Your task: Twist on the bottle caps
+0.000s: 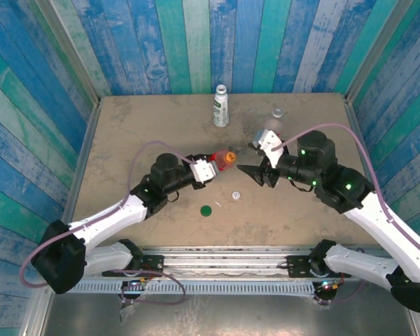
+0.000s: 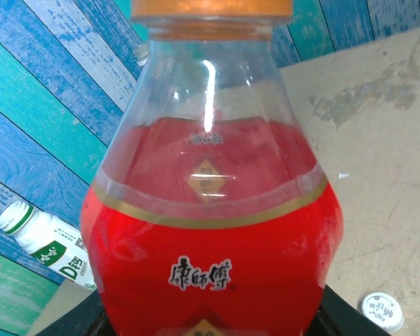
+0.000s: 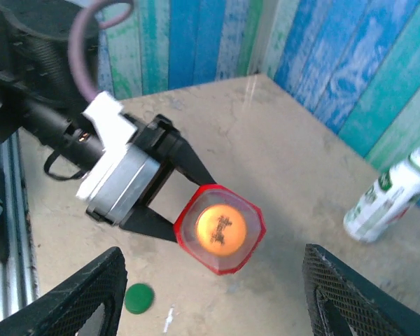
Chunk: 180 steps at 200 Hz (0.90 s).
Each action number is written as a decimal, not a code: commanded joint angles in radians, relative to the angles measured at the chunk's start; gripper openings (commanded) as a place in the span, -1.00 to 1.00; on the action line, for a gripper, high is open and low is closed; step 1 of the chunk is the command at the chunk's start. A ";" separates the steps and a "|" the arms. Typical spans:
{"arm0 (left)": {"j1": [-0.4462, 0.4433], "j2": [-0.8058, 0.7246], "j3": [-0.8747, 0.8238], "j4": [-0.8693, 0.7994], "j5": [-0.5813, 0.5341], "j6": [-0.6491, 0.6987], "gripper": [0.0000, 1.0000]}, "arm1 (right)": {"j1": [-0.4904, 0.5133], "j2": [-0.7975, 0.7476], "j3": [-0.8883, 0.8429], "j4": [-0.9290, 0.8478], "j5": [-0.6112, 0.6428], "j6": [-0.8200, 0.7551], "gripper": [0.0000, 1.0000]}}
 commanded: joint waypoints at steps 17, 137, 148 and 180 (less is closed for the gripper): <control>0.061 -0.022 0.000 0.089 0.281 -0.207 -0.07 | -0.004 0.020 0.003 0.059 -0.061 -0.166 0.36; 0.088 0.062 0.068 0.120 0.576 -0.296 -0.10 | -0.075 0.168 0.074 0.096 -0.418 -0.128 -0.17; 0.088 0.063 0.069 0.114 0.576 -0.291 -0.09 | -0.074 0.180 0.080 0.099 -0.436 -0.126 -0.18; 0.088 0.062 0.068 0.105 0.573 -0.284 -0.09 | -0.074 0.210 0.094 0.101 -0.467 -0.119 -0.31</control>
